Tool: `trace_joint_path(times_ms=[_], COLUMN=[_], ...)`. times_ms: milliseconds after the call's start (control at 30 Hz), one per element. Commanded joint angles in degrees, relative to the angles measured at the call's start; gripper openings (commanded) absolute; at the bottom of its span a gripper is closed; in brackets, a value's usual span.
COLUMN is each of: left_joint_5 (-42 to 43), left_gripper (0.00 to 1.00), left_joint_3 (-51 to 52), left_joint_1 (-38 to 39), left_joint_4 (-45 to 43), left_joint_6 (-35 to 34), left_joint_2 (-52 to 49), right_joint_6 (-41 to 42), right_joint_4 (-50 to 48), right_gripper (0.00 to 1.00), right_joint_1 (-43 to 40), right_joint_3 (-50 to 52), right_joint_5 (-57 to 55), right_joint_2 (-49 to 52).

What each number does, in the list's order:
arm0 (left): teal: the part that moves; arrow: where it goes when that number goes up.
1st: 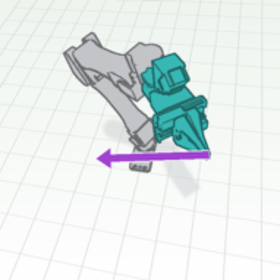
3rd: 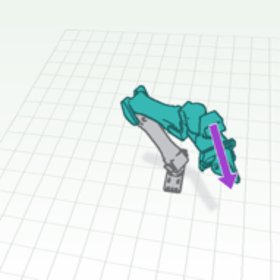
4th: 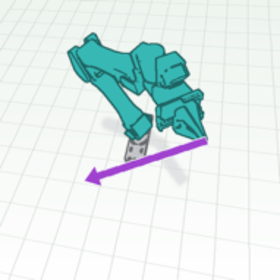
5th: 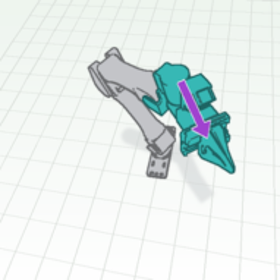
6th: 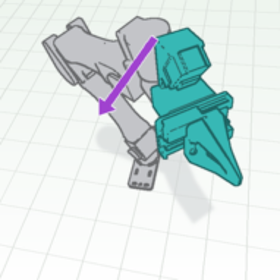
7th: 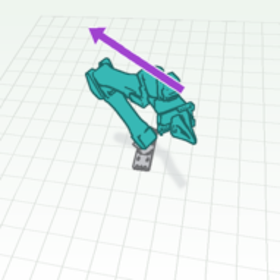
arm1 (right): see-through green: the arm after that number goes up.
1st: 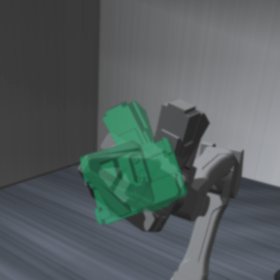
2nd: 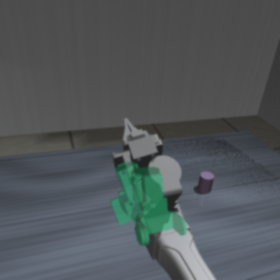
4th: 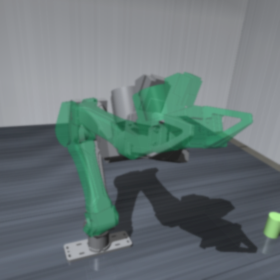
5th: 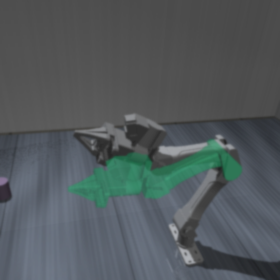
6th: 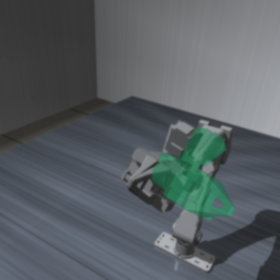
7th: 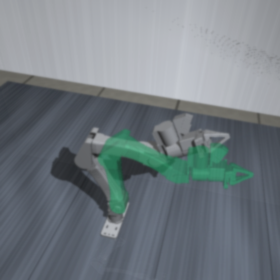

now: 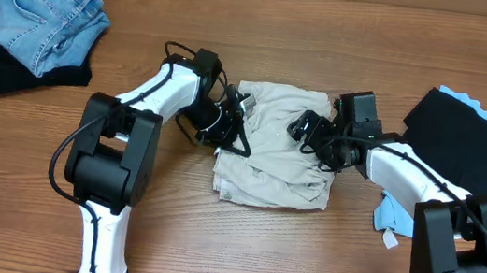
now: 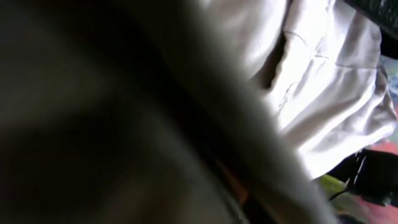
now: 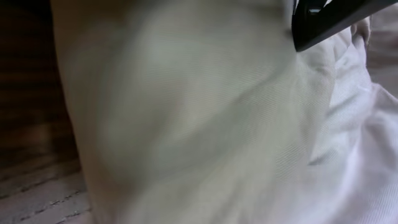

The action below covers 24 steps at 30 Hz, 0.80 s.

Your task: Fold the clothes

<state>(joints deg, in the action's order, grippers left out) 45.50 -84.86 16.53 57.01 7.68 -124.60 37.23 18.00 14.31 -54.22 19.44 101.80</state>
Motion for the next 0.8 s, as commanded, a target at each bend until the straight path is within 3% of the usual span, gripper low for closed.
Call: trace_joint_path(times_ms=[0,200,333,467,633,767], left_joint_5=[2.82,2.08,-2.49,-2.69,-2.43,-3.65], left_gripper=[0.04,0.04,0.04,0.04,0.04,0.04], left_joint_3=[-0.13,-9.46,-20.26,-26.75,-30.01,-41.33], left_joint_1=[1.18,-1.81,-5.03,-8.17,-10.58,-13.97], left_joint_4=[-2.8,-2.95,-0.28,4.11,5.14,11.08], left_joint_6=[-1.36,-4.11,-9.25,-9.22,-10.86,-10.97], left_joint_2=[-0.98,-0.96,-0.96,-0.96,-0.94,-0.94], right_joint_6=[0.17,2.14,9.53,14.1,13.97,13.79], right_joint_4=[-0.15,0.17,1.86,5.01,5.09,5.07], right_gripper=[0.97,0.97,1.0,1.0,1.0,1.0], right_joint_1=[0.9,0.83,-0.76,-4.39,-5.05,-5.05], right_joint_3=[-0.15,-0.15,-0.15,-0.15,-0.15,-0.15], right_joint_5=[-0.28,-2.95,-8.63,-11.5,-11.85,-11.91], right_joint_2=[0.24,0.24,0.24,0.24,0.24,0.24])
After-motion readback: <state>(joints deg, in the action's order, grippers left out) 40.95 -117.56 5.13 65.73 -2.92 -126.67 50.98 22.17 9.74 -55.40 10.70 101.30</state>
